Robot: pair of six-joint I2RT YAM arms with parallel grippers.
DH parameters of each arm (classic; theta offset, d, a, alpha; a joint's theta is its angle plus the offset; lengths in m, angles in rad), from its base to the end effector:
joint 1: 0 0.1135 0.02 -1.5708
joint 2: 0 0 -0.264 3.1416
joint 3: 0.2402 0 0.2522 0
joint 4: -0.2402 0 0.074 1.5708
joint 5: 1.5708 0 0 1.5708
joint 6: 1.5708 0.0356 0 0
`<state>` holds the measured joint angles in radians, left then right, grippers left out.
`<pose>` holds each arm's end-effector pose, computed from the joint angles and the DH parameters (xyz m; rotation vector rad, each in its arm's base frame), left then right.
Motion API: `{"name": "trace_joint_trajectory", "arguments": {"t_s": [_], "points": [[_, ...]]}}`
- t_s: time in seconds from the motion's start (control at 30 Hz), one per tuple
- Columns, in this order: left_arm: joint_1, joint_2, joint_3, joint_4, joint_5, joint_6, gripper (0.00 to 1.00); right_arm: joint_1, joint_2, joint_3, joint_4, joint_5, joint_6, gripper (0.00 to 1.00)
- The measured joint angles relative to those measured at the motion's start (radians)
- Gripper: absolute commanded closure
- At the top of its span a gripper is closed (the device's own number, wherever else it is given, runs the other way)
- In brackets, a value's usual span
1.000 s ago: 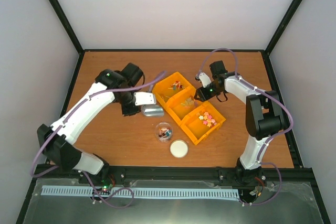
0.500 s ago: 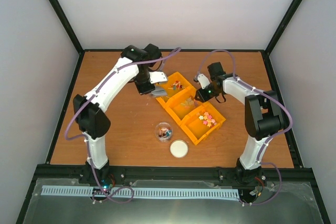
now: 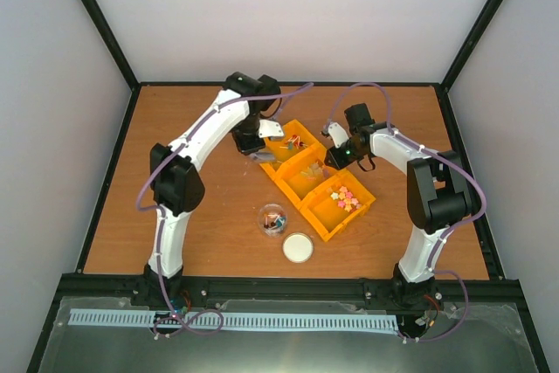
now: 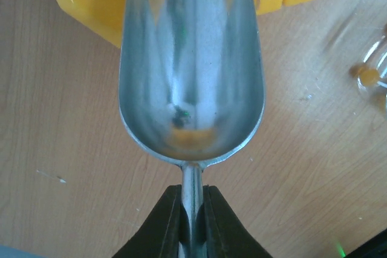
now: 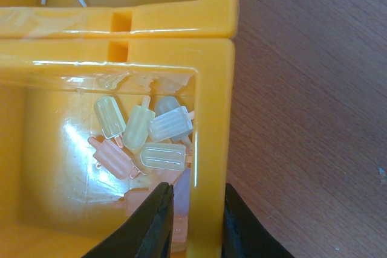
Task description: Pack the candies
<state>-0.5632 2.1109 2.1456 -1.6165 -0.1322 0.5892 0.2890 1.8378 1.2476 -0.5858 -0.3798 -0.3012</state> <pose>0.3384 -0.2081 0.2991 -1.7020 -2.6174 -0.2064 0.3487 0.1175 0.1828 -0.8848 2.5540 0.5158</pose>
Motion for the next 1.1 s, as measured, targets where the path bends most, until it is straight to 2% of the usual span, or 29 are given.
{"name": "trace_joint_trajectory", "arguments": {"t_s": [0.17, 0.47, 1.1], "points": [[-0.007, 0.075, 0.071, 0.000, 0.000, 0.033, 0.99, 0.000, 0.000, 0.000, 0.003, 0.000, 0.003, 0.86], [-0.029, 0.159, 0.110, -0.003, 0.001, 0.096, 0.99, 0.000, 0.000, 0.000, 0.003, -0.005, 0.009, 0.97], [-0.042, 0.236, 0.141, 0.107, 0.035, 0.085, 0.99, 0.001, 0.001, 0.000, -0.002, -0.021, 0.006, 0.97]]}}
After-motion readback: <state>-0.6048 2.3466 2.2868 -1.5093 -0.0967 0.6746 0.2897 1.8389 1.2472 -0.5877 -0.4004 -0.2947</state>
